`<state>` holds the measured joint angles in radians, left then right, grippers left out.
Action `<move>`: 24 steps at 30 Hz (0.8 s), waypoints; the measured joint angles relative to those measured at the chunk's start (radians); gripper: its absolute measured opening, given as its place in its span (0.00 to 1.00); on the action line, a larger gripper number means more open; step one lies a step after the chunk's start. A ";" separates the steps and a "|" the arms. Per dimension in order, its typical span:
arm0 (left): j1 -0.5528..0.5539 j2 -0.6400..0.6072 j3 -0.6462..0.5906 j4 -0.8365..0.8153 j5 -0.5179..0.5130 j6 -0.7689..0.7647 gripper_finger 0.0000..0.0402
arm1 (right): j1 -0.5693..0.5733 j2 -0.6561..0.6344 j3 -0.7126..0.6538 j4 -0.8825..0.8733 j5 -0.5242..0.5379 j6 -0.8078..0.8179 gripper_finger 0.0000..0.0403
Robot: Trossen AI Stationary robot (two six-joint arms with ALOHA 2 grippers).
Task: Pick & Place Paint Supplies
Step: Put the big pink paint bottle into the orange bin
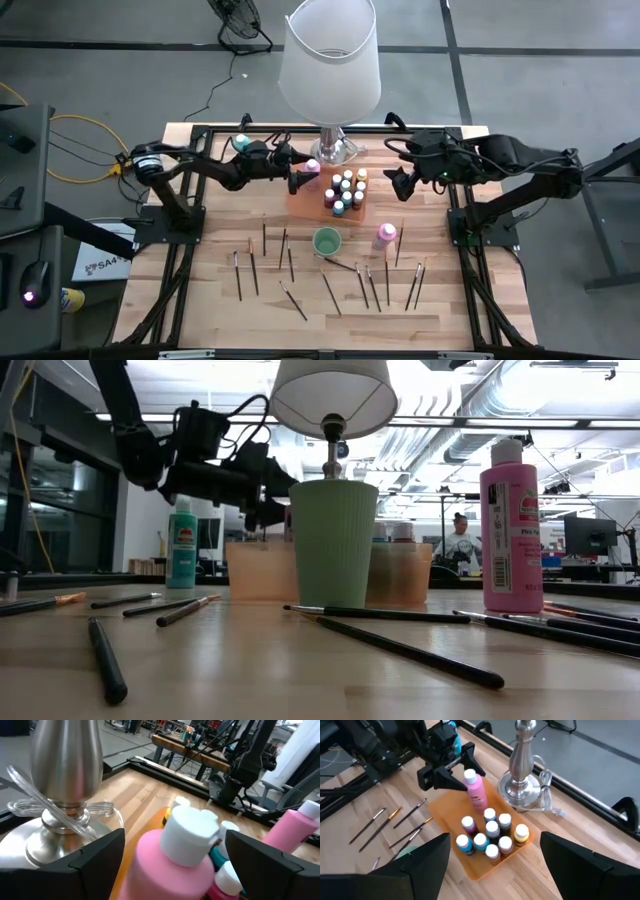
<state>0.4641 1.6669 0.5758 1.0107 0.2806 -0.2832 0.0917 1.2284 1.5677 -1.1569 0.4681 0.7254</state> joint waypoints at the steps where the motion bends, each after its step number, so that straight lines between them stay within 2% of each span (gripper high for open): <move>1: 0.000 -0.010 0.000 -0.011 0.005 0.004 0.84 | 0.000 -0.001 0.000 -0.002 -0.007 -0.001 0.75; 12: -0.002 -0.156 0.000 -0.237 0.085 0.036 0.84 | 0.000 -0.004 0.000 -0.089 -0.086 -0.023 0.75; 24: -0.022 -0.393 0.001 -0.644 0.084 0.158 0.84 | 0.000 -0.022 0.000 -0.163 -0.164 -0.062 0.75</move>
<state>0.4423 1.2743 0.5766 0.3667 0.3645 -0.1250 0.0921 1.2063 1.5677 -1.3202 0.3036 0.6631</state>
